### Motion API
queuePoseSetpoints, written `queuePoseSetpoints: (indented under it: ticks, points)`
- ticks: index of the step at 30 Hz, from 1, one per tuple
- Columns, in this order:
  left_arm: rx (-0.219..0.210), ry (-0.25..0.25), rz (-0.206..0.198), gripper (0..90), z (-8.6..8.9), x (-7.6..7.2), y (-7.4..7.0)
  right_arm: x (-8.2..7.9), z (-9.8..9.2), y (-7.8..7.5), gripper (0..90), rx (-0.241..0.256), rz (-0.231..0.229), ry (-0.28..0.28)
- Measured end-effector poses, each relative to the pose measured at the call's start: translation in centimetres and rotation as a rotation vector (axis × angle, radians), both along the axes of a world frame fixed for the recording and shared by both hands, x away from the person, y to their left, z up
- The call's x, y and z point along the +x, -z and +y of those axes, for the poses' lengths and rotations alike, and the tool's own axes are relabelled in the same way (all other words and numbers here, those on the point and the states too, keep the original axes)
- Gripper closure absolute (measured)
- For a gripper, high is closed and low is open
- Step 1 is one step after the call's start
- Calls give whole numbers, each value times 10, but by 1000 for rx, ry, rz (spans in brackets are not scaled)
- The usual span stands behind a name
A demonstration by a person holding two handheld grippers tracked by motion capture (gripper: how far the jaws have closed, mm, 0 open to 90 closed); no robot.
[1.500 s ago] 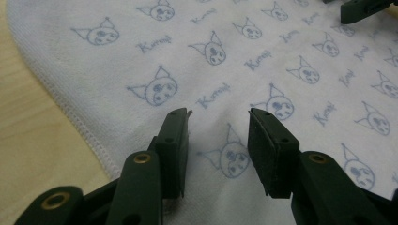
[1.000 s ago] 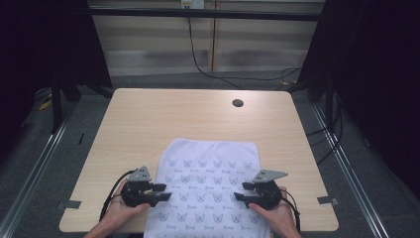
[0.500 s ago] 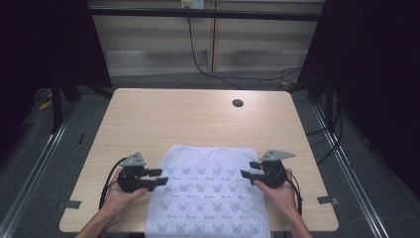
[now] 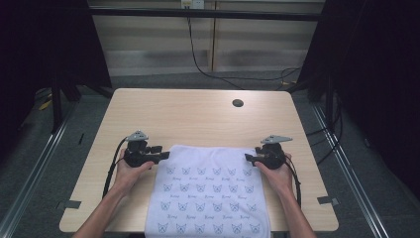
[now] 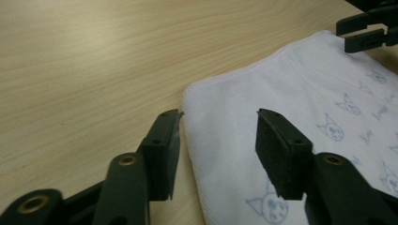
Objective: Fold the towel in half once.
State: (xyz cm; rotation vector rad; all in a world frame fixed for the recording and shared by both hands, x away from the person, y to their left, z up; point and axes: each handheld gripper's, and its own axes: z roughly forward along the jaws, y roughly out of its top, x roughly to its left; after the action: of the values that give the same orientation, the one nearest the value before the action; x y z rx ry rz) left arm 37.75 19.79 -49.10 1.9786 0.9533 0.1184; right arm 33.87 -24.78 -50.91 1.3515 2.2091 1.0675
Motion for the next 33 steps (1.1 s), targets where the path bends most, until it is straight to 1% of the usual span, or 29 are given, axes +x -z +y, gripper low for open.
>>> queuePoseSetpoints:
  ticks: [1,2,3,4,5,6,7,8,9,11,12,13,14,15,16,18,19,20,21,23,25,26,27,28,29,30,31,32,33]
  points:
    - [5,1,0,477,-2,1,2,0,1,0,443,-2,-2,-3]
    - [-1,-2,-1,477,-3,2,4,0,2,1,450,-8,-6,-6]
    - [1,0,6,475,-4,3,6,0,3,1,459,-15,-8,2]
    - [14,8,6,470,-6,3,7,0,4,2,466,-21,-14,4]
    - [36,10,0,469,-6,4,8,0,5,2,492,-23,-21,2]
    - [42,12,5,469,-7,4,10,-1,6,2,550,-28,-22,4]
    - [42,13,8,470,-8,4,11,-1,6,2,614,-20,-27,-6]
    - [57,18,7,474,-8,5,13,-2,6,2,663,-11,-23,-13]
    - [57,15,9,482,-10,5,14,-3,7,2,716,-2,-19,-17]
    - [62,36,12,502,-11,5,16,-3,8,2,793,20,-9,-28]
    - [73,37,10,516,-11,5,17,-3,8,2,837,25,-6,-33]
    - [62,50,16,534,-11,5,17,-3,9,2,854,35,-2,-41]
    - [64,67,16,538,-12,5,17,-3,10,2,862,44,-2,-45]
    - [71,61,9,551,-12,4,17,-3,10,2,867,60,2,-51]
    - [63,66,15,567,-12,4,17,-4,10,2,869,74,5,-52]
    - [71,83,4,630,-13,2,17,-5,10,1,872,84,5,-58]
    - [80,90,-3,688,-14,1,17,-5,10,0,872,95,3,-60]
    - [79,98,2,738,-15,0,18,-6,11,-2,872,104,2,-59]
    - [78,91,-2,792,-15,0,18,-7,11,-3,872,112,-3,-63]
    - [57,85,9,822,-14,0,17,-8,10,-7,873,130,-11,-66]
    - [45,84,9,826,-11,-1,15,-10,9,-10,873,145,-21,-64]
    - [30,85,10,830,-9,-1,13,-11,8,-12,873,159,-25,-62]
    - [14,75,7,831,-8,-2,10,-12,7,-16,873,161,-34,-58]
    - [-1,71,2,832,-5,-3,7,-14,5,-21,873,172,-51,-55]
    - [-20,73,-9,834,-3,-4,2,-17,2,-26,874,199,-63,-52]
    - [-36,76,-20,834,-1,-6,-3,-19,0,-31,875,213,-78,-57]
    - [-57,73,-30,834,0,-7,-8,-21,-1,-36,875,217,-87,-57]
    - [-69,75,-36,834,2,-8,-13,-23,-3,-39,875,227,-95,-59]
    - [-67,83,-40,834,2,-8,-17,-25,-4,-42,875,229,-91,-62]
